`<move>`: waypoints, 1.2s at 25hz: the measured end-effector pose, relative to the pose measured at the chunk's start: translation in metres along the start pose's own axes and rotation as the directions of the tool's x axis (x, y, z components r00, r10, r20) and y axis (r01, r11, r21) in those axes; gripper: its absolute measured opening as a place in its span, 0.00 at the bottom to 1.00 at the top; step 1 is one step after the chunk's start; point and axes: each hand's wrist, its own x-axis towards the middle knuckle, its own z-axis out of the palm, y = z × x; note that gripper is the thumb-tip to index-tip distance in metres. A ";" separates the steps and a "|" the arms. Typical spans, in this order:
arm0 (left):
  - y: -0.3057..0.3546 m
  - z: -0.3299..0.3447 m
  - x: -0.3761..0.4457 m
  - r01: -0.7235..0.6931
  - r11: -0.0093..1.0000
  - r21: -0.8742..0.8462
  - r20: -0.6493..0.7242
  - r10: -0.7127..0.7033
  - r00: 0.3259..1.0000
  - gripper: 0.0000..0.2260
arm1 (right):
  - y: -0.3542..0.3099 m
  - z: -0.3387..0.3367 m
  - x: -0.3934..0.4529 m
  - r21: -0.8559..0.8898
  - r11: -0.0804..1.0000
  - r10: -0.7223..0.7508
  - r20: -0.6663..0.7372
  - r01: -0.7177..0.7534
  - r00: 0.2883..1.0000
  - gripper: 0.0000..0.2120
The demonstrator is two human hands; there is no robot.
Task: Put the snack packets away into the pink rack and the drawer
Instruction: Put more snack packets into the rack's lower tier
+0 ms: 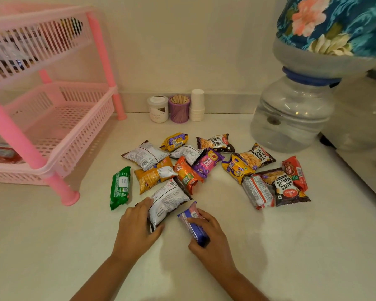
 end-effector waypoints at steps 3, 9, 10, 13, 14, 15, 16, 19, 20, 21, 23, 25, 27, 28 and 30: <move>-0.002 0.000 0.000 -0.025 1.000 0.013 -0.022 0.025 0.999 0.29 | -0.003 0.000 -0.001 0.036 0.999 0.007 -0.033 -0.005 0.999 0.27; -0.008 -0.002 -0.010 -0.065 0.991 -0.118 -0.125 0.050 0.991 0.12 | -0.004 -0.002 0.002 0.104 0.994 0.037 -0.134 -0.023 0.990 0.28; -0.007 -0.004 -0.014 -0.098 0.989 -0.108 -0.158 0.081 0.984 0.11 | -0.004 -0.002 0.003 0.130 0.991 0.045 -0.145 -0.026 0.988 0.27; -0.009 -0.015 -0.028 -0.083 0.969 -0.233 -0.205 0.034 0.978 0.13 | -0.005 -0.004 0.010 0.218 0.974 0.100 -0.144 -0.067 0.985 0.24; -0.011 -0.017 -0.035 -0.080 0.962 -0.262 -0.210 0.024 0.977 0.12 | -0.005 -0.004 0.013 0.245 0.967 0.107 -0.157 -0.066 0.982 0.23; -0.015 -0.018 -0.041 -0.077 0.959 -0.272 -0.193 0.024 0.981 0.12 | -0.008 -0.004 0.017 0.263 0.964 0.099 -0.174 -0.050 0.980 0.22; -0.019 -0.021 -0.048 -0.064 0.959 -0.276 -0.144 0.024 0.989 0.12 | -0.012 -0.003 0.021 0.269 0.963 0.085 -0.190 -0.032 0.978 0.21; -0.034 -0.044 -0.064 -0.025 0.965 -0.261 -0.068 0.008 0.998 0.11 | -0.029 0.007 0.036 0.305 0.952 0.053 -0.182 0.005 0.982 0.19; -0.042 -0.055 -0.070 -0.055 0.970 -0.237 -0.130 0.024 0.991 0.10 | -0.037 0.013 0.042 0.329 0.944 0.052 -0.172 0.008 0.984 0.19; -0.053 -0.067 -0.078 -0.103 0.975 -0.199 -0.213 0.059 0.975 0.10 | -0.044 0.018 0.047 0.356 0.934 0.055 -0.164 0.007 0.985 0.20; -0.083 -0.092 -0.095 -0.138 0.985 -0.107 -0.346 0.093 0.934 0.12 | -0.058 0.033 0.058 0.402 0.916 0.049 -0.124 0.005 0.991 0.21; -0.117 -0.120 -0.105 -0.067 0.996 -0.051 -0.437 0.038 0.899 0.15 | -0.073 0.049 0.066 0.402 0.915 -0.001 -0.069 0.028 0.998 0.20; -0.145 -0.148 -0.105 0.031 0.999 -0.005 -0.503 -0.030 0.864 0.16 | -0.086 0.067 0.072 0.405 0.913 -0.056 -0.005 0.053 0.998 0.18; -0.159 -0.160 -0.104 0.078 0.997 0.017 -0.527 -0.057 0.848 0.16 | -0.091 0.076 0.073 0.413 0.909 -0.065 0.026 0.048 0.998 0.18; -0.183 -0.179 -0.095 0.196 0.980 -0.003 -0.562 -0.164 0.810 0.14 | -0.099 0.092 0.076 0.436 0.899 -0.072 0.068 0.035 0.995 0.18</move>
